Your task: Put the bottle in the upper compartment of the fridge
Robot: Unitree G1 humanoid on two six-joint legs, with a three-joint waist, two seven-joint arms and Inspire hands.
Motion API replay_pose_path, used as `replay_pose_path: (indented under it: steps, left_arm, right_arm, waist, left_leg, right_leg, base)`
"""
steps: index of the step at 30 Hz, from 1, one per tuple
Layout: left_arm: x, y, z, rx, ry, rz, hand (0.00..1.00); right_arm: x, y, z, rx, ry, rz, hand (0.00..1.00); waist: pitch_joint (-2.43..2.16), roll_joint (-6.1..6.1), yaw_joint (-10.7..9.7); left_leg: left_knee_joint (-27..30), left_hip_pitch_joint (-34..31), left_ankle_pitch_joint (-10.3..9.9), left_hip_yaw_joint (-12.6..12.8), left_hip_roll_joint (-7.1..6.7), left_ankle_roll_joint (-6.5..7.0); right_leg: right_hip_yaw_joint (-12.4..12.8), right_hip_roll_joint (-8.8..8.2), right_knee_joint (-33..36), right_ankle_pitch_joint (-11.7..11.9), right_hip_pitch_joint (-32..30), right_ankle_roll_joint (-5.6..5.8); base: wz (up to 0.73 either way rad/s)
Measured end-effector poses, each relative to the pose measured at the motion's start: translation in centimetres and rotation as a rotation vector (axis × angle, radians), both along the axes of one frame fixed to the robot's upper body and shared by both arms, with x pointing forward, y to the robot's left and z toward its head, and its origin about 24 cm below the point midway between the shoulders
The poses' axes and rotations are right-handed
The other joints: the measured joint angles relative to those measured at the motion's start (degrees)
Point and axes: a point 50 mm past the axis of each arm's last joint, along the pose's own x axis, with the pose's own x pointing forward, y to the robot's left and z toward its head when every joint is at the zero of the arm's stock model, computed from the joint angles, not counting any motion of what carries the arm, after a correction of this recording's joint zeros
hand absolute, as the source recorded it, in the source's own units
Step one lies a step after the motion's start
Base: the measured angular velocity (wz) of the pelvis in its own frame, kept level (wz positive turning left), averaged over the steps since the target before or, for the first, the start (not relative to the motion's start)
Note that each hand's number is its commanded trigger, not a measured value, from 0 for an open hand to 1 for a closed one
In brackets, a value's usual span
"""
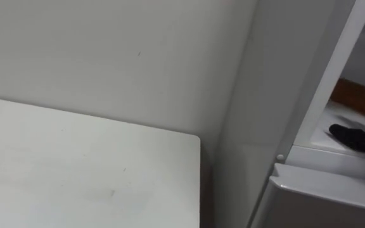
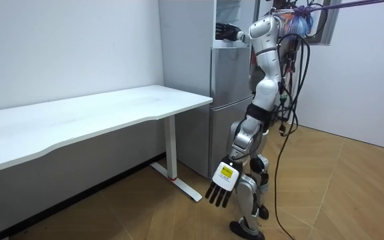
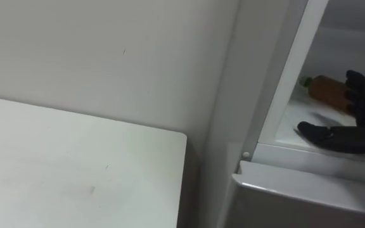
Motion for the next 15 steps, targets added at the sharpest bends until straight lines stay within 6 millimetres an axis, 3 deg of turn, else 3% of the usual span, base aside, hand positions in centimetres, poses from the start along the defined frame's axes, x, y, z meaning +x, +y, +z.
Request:
replay_pose_path:
  steps: [8, 12, 15]
  left_arm:
    - [-0.2, -0.3, -0.1, -0.005, -0.007, 0.024, 0.0]
    - [-0.7, -1.2, -0.6, -0.025, 0.004, 0.044, 0.0]
    - [-0.7, -1.6, -0.7, -0.024, -0.005, 0.052, 0.0]
  right_arm:
    - [-0.1, 0.5, 0.9, 0.054, -0.05, 0.032, 0.0]
    - [-1.0, 2.4, 3.5, 0.217, -0.203, 0.164, 0.0]
    - [-2.4, 3.5, 4.0, 0.339, -0.29, 0.248, 0.0]
  waist:
    - [-0.13, 0.43, -0.7]
    - [-0.24, 1.77, -1.2]
    - [-0.05, 2.58, -1.2]
  left_leg:
    - [-0.1, -0.6, 0.0, 0.3, -0.07, 0.01]
    - [-0.1, -0.4, 0.0, 0.7, -0.02, 0.01]
    - [0.0, -0.3, 0.0, 0.7, 0.1, 0.0]
  right_leg:
    - [0.2, -0.08, 0.4, 0.0, -0.8, 0.0]
    - [0.3, -0.03, 0.6, 0.0, -1.0, 0.0]
    - [0.5, 0.0, 0.6, 0.0, -0.7, 0.0]
  base:
    - [0.0]
    - [-0.02]
    - [0.0]
